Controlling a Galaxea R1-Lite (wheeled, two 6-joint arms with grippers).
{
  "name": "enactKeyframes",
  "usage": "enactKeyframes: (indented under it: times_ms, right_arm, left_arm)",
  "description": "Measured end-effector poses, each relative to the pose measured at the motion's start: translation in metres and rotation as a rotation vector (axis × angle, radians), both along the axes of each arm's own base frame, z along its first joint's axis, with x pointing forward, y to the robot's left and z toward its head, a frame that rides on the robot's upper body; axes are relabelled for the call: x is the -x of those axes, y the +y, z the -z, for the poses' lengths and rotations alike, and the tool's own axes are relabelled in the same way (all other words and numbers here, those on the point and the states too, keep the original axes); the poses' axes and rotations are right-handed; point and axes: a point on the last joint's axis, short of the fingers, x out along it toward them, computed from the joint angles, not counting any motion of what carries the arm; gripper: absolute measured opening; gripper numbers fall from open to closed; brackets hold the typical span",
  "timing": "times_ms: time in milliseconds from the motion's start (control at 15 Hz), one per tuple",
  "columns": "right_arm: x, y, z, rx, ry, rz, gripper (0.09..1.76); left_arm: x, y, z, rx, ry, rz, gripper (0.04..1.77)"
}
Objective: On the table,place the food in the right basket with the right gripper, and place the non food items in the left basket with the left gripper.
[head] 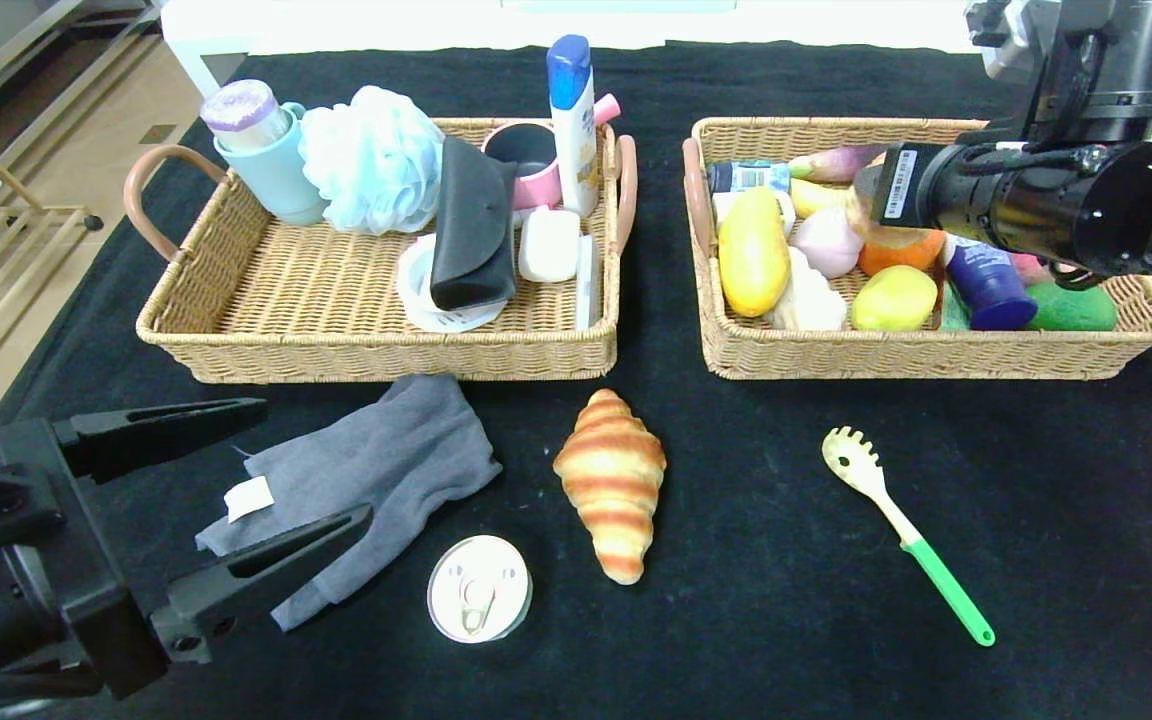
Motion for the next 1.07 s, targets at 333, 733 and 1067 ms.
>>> enactKeyframes:
  times_ms: [333, 733, 1067]
  right_arm:
    - [0.002, 0.001, -0.001, 0.000, -0.001, -0.007, 1.41]
    - [0.015, 0.002, -0.001, 0.025, 0.014, -0.030, 1.57]
    - [0.057, 0.002, 0.015, 0.127, 0.155, -0.095, 1.64]
  left_arm:
    - [0.000, 0.000, 0.000, -0.001, 0.001, 0.000, 1.72]
    - [0.000, 0.000, 0.000, -0.005, -0.001, 0.000, 1.72]
    - [0.000, 0.000, 0.001, -0.009, -0.002, 0.002, 1.72]
